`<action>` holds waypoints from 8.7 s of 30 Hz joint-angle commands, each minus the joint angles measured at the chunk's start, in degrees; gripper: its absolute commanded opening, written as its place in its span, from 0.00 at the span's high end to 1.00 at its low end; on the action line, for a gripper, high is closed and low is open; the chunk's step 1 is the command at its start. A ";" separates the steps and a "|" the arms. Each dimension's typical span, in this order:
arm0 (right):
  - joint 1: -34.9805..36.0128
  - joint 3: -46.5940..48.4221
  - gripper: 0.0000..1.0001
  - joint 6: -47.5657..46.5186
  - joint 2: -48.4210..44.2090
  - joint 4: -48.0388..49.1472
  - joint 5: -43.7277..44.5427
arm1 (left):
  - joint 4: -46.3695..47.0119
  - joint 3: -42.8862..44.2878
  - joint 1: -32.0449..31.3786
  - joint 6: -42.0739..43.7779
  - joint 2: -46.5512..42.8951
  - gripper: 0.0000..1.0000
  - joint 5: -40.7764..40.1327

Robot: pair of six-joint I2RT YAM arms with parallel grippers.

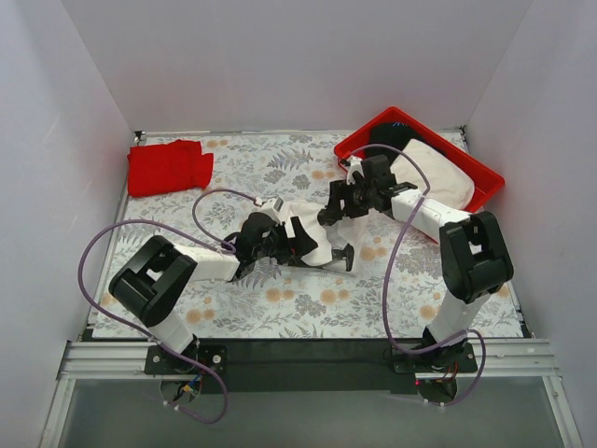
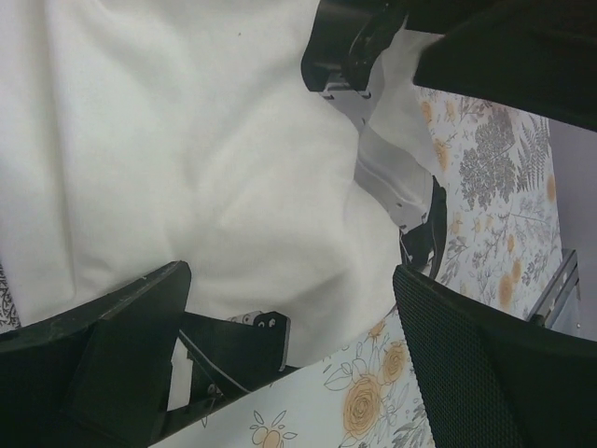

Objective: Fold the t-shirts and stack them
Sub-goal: Fold the tshirt, then neatly place the folded tshirt to the corner

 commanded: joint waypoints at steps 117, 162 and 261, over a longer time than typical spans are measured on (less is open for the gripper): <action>8.47 -4.47 0.34 -1.85 -9.54 0.31 23.93 | -25.63 28.63 22.30 28.95 8.74 1.00 -1.40; -2.52 -1.90 0.33 -3.62 -0.92 13.58 2.21 | -44.88 79.00 55.80 50.16 35.73 1.00 9.25; -2.52 -19.75 0.31 -3.09 -27.37 10.33 13.90 | -21.76 -0.19 11.33 17.63 -43.90 0.04 -17.56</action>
